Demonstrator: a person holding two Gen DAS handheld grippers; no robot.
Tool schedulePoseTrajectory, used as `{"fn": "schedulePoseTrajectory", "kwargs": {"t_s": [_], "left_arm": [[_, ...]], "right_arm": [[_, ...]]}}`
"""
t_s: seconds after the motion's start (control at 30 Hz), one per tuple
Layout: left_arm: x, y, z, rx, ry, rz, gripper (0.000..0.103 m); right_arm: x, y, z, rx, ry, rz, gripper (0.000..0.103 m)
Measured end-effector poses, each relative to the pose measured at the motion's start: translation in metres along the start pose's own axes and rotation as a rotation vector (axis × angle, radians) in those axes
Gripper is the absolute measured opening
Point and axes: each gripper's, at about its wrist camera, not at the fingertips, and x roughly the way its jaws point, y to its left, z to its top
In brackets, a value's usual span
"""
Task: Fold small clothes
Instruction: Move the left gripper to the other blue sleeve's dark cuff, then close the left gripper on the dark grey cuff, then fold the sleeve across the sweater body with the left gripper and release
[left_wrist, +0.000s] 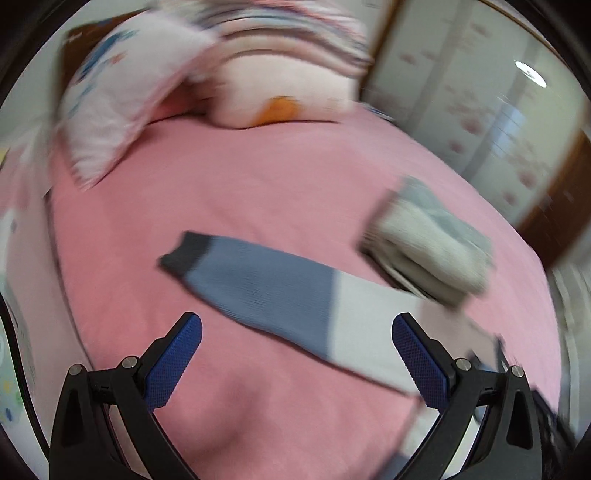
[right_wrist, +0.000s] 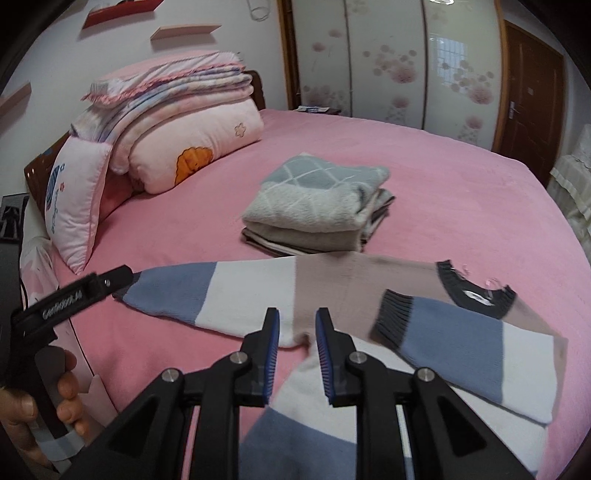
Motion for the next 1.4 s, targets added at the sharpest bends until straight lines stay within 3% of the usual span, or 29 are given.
{"fn": "schedulePoseTrajectory", "kwargs": {"t_s": [0.1,0.33,0.53,0.67,0.77,0.8,0.87,0.93,1.0,1.2,1.4], "left_arm": [[0.031,0.027,-0.002,-0.128,0.024,0.041,0.102],[0.084,0.065,-0.017,-0.3,0.098,0.041,0.101],[0.109,0.085,-0.022,-0.386,0.124,0.014,0.1],[0.116,0.09,-0.023,-0.41,0.098,-0.01,0.096],[0.127,0.092,-0.018,-0.428,0.085,-0.024,0.087],[0.129,0.091,-0.017,-0.431,0.08,-0.021,0.079],[0.134,0.089,-0.015,-0.429,0.072,-0.019,0.061],[0.139,0.087,-0.013,-0.427,0.073,-0.023,0.024],[0.141,0.088,-0.012,-0.435,0.078,-0.029,0.009],[0.12,0.072,-0.008,-0.402,-0.01,-0.041,0.005],[0.077,0.027,0.008,-0.293,-0.099,-0.145,0.005]], "right_arm": [[0.026,0.013,0.002,-0.018,0.028,0.019,0.02],[0.069,0.029,0.0,-0.055,0.08,0.025,0.02],[0.094,0.035,0.001,-0.053,0.108,0.044,0.02],[0.105,0.043,-0.003,-0.057,0.126,0.063,0.02],[0.111,0.046,-0.008,-0.059,0.14,0.068,0.02],[0.112,0.046,-0.011,-0.057,0.145,0.07,0.02],[0.113,0.045,-0.014,-0.052,0.154,0.075,0.02],[0.112,0.043,-0.018,-0.046,0.16,0.077,0.02],[0.11,0.04,-0.022,-0.041,0.162,0.073,0.02],[0.101,0.028,-0.027,-0.029,0.162,0.062,0.02],[0.081,0.005,-0.029,0.008,0.133,0.041,0.02]]}}
